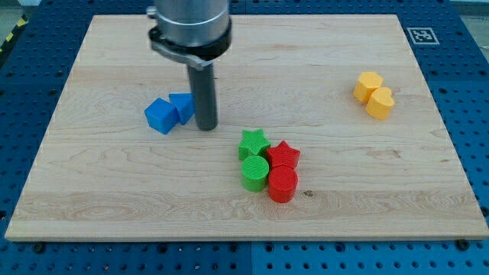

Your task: Slide the blue cube and blue triangle to the center

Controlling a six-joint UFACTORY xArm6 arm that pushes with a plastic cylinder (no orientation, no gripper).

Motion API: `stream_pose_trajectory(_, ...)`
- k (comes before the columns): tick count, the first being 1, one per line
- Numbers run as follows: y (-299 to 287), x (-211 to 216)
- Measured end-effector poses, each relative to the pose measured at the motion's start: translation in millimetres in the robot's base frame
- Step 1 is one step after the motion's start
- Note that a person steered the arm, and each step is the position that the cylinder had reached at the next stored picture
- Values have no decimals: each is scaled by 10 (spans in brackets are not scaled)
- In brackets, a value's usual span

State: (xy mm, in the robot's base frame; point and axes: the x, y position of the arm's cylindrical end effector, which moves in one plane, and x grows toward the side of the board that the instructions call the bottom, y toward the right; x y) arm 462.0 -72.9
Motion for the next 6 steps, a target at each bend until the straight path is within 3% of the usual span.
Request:
stream_pose_trajectory(2,-639,214)
stream_pose_trajectory(4,-1357,-107)
stream_pose_trajectory(6,-1326,-166)
